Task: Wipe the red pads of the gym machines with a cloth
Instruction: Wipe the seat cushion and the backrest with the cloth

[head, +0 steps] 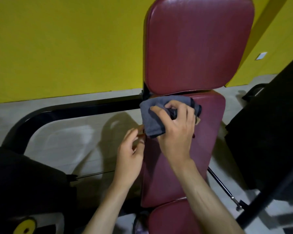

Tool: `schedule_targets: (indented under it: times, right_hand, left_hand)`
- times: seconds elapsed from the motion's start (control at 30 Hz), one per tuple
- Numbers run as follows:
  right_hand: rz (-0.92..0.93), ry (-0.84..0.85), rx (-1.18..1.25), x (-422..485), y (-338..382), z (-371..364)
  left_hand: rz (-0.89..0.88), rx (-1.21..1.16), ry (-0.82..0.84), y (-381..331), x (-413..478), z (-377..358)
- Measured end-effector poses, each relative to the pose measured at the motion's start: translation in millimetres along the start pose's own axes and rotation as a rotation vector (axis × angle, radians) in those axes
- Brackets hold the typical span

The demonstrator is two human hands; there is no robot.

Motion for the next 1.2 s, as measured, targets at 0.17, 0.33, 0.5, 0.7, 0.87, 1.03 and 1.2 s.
schedule_targets:
  times: [0.17,0.33,0.5,0.7,0.87,1.03,1.2]
  right_hand:
    - [0.001,-0.039,-0.022,-1,-2,-4]
    - [0.012,-0.12,0.035,-25,-15,-10]
    - [0.057,0.04,0.002,-121,-48,-54]
    - [0.004,0.044,0.017,-100,-53,-39]
    - [-0.131,-0.198,0.083,34,-28,23]
    - [0.033,-0.142,0.023,-36,-43,-11]
    - [0.018,0.173,-0.012,-170,-99,-79]
  left_hand:
    - [0.021,-0.079,-0.019,10,0,2]
    - [0.059,-0.156,-0.088,35,-6,4]
    - [-0.026,-0.055,-0.081,41,-12,-4]
    - [-0.055,-0.029,-0.075,36,-13,-7]
    - [0.002,0.006,-0.049,28,-5,-6]
    - [-0.033,0.059,-0.116,21,-3,-7]
    - [-0.095,0.096,-0.148,24,-15,-12]
Point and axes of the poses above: each hand's wrist, its own x-axis towards the middle knuckle, its own z-axis out of the back of the hand, y = z × x, the point moved 9 cm from there along x, towards the middle knuckle, and after that the axes turned 8 degrees about -z, right-handed, at the moved point
